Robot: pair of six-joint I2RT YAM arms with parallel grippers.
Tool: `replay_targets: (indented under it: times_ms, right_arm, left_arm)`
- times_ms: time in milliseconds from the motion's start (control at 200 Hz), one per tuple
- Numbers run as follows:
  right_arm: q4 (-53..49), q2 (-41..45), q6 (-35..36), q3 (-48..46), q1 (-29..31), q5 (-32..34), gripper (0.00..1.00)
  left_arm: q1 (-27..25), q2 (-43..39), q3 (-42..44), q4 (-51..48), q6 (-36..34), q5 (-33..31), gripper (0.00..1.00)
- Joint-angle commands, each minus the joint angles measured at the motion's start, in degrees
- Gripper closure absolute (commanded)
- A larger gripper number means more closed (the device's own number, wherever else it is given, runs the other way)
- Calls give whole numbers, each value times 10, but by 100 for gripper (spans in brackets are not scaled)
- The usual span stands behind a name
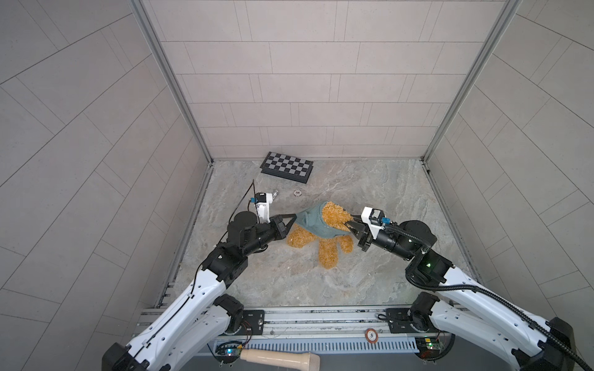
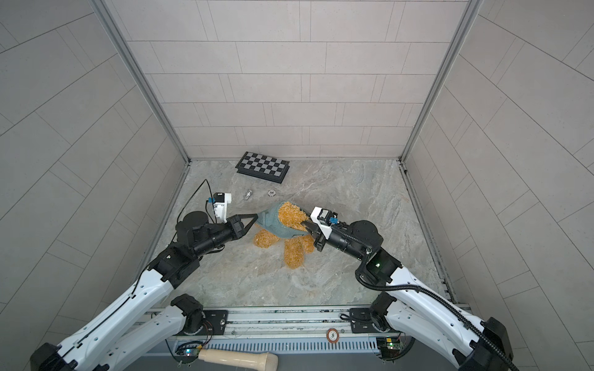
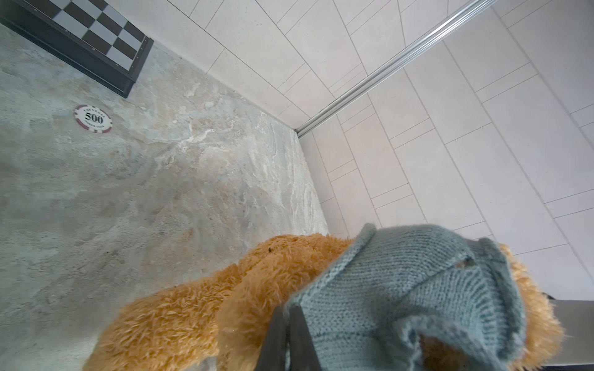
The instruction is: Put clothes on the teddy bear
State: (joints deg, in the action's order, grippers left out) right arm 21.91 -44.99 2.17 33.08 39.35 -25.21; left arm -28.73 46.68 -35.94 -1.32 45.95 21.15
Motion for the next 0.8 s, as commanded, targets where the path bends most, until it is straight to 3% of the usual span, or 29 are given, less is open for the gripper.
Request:
replay_targets:
  times_ms: [0, 220, 255, 340, 476, 796]
  right_arm:
    - [81, 40, -23, 15, -7, -16, 100]
    - [153, 36, -81, 8, -9, -52, 100]
    - [163, 28, -88, 10, -9, -52, 100]
    - [177, 17, -92, 9, -9, -31, 100]
    - [140, 21, -60, 21, -2, 8, 100]
    - [111, 35, -23, 20, 11, 86, 100]
  left_arm:
    - [17, 38, 12, -81, -61, -82, 100]
    - [5, 136, 16, -49, -75, -36, 100]
    - [-26, 151, 12, -48, -79, -39, 100]
    - [-59, 177, 2, -76, -103, -66, 100]
    - [-59, 174, 31, -103, -115, -98, 100]
    - [-53, 206, 83, -85, -108, -87, 100]
